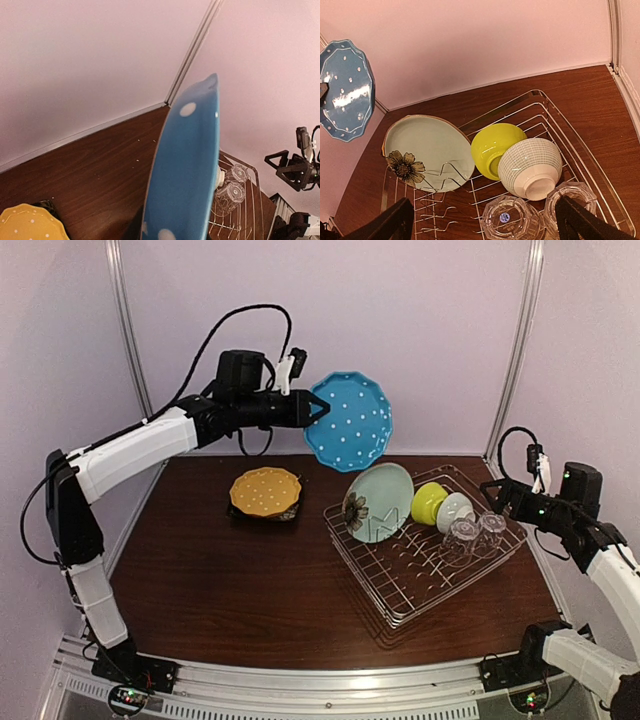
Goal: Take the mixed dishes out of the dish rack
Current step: Place the plate on the plate.
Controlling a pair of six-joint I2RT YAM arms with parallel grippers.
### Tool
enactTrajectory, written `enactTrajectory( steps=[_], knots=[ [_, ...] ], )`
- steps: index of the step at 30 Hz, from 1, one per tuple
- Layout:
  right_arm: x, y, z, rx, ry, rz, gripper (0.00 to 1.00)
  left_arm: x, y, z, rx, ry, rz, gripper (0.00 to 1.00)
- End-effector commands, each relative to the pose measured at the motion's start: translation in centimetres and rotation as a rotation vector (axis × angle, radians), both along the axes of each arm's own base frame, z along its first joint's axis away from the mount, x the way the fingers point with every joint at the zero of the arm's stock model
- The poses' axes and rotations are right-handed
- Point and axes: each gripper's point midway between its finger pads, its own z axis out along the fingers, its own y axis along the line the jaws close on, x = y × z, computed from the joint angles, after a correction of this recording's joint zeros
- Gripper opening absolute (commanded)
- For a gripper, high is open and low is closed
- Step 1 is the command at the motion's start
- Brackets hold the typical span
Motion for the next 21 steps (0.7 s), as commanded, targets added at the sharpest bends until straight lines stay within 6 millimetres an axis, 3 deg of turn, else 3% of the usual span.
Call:
enactTrajectory(
  steps=[1, 4, 11, 16, 21],
  knots=[
    [0.2, -0.3, 0.3, -0.003, -0.002, -0.019, 1.00, 0.8, 5.8, 9.8, -0.303, -0.135, 0.070, 0.00],
    [0.2, -0.3, 0.3, -0.003, -0.001, -0.019, 1.00, 2.8, 9.9, 7.9, -0.333, -0.074, 0.162, 0.00],
    [0.4, -0.3, 0.2, 0.006, 0.000, -0.018, 1.00, 6.5, 17.5, 1.3, -0.383, 0.076, 0.323, 0.00],
    [0.3, -0.3, 0.1, 0.005, 0.002, -0.020, 1.00, 8.2, 21.0, -3.6, -0.381, 0.155, 0.418, 0.00],
    [0.2, -0.3, -0.1, 0.000, 0.009, -0.022, 1.00, 8.9, 22.5, -7.9, -0.366, 0.218, 0.473, 0.00]
  ],
)
